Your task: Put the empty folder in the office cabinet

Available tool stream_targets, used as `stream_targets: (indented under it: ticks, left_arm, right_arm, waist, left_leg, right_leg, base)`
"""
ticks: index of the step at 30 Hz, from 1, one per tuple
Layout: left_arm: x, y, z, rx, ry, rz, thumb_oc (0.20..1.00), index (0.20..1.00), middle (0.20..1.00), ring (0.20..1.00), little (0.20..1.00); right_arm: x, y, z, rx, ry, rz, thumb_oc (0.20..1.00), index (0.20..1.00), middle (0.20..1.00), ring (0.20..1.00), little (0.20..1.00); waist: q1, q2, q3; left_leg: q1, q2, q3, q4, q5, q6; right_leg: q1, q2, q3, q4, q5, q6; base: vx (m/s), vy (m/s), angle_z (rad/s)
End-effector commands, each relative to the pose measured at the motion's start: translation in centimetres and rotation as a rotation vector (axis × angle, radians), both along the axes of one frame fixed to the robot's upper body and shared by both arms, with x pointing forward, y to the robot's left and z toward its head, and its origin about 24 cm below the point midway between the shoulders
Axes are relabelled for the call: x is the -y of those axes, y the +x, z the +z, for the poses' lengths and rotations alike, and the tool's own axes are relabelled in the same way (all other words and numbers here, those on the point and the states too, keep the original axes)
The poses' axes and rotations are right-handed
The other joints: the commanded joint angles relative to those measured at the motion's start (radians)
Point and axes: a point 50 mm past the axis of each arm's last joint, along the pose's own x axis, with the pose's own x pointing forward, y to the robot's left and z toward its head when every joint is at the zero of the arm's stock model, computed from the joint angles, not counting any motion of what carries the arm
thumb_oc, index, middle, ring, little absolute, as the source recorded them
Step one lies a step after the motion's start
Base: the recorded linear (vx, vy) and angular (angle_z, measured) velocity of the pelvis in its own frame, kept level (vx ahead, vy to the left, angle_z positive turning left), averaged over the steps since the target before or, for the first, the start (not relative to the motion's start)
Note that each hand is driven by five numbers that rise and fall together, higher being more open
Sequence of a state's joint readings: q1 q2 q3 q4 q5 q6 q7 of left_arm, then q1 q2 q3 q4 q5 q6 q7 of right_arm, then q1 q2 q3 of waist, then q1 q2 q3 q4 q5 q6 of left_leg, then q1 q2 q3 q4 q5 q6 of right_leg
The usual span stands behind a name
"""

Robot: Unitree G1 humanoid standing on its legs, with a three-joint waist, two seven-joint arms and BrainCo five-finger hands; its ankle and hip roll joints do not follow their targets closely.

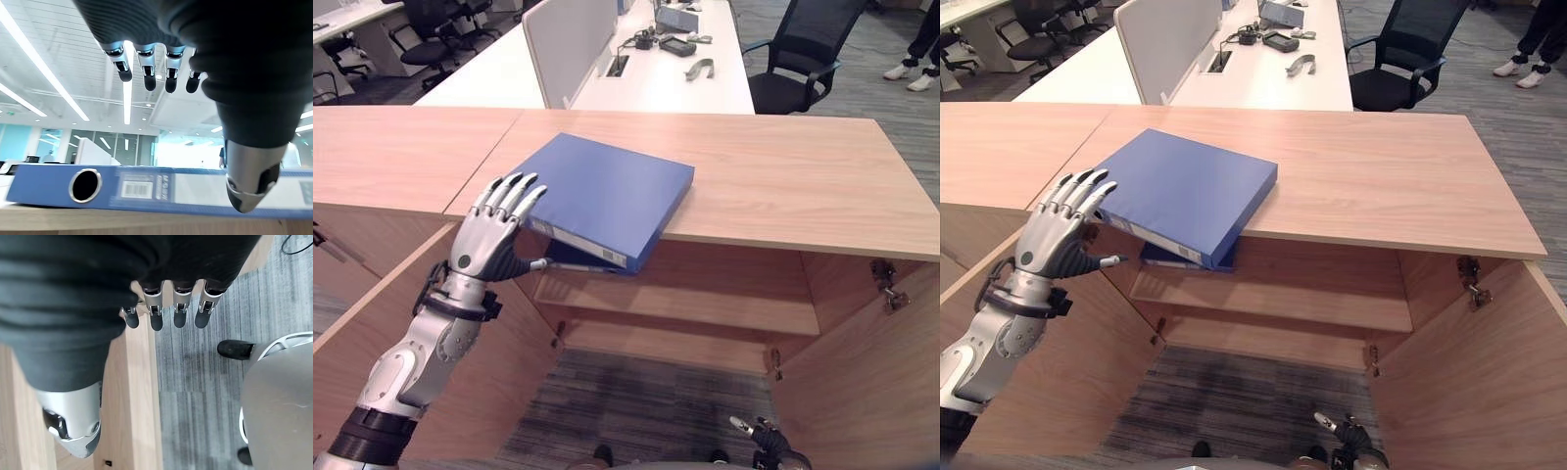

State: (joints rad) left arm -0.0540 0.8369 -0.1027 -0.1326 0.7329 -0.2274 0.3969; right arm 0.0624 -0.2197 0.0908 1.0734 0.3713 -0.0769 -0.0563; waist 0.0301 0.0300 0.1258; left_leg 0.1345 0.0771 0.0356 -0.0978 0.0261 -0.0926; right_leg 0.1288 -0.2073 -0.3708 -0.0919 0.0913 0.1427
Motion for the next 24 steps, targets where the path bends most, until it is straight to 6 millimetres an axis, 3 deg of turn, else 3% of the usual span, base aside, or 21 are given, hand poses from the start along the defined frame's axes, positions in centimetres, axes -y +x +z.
stream_targets:
  ticks: [1,9,24]
  left_arm:
    - [-0.1,1.2,2.5,0.088,0.085,-0.014,1.000,1.000,1.000,1.000,1.000]
    - [0.3,2.0,2.4,0.047,0.184,-0.038,1.000,1.000,1.000,1.000,1.000]
    - [-0.9,2.9,0.4,-0.048,0.126,0.048,1.000,1.000,1.000,1.000,1.000]
  right_arm:
    - [0.2,2.2,0.6,0.056,-0.029,0.040,1.000,1.000,1.000,1.000,1.000]
    - [0.0,1.6,0.3,0.035,-0.017,0.023,1.000,1.000,1.000,1.000,1.000]
    - [0.2,1.1,0.1,0.002,-0.028,0.027,1.000,1.000,1.000,1.000,1.000]
  waist:
    - [0.000,-0.007,0.009]
    - [-0.015,-0.005,-0.001]
    - [-0.029,-0.007,0.005]
  left_leg:
    - [0.035,0.025,0.052,0.011,-0.086,-0.030]
    - [0.047,0.022,0.067,0.011,-0.092,-0.028]
    - [0.054,0.025,0.107,0.011,-0.092,-0.027]
  right_leg:
    - [0.016,-0.008,0.035,0.013,-0.067,0.061]
    - [0.018,-0.009,0.043,0.013,-0.066,0.064]
    - [0.008,-0.009,0.049,0.017,-0.054,0.069]
  base:
    - [0.00,0.004,-0.05]
    - [0.00,0.010,-0.06]
    - [-0.01,0.005,-0.05]
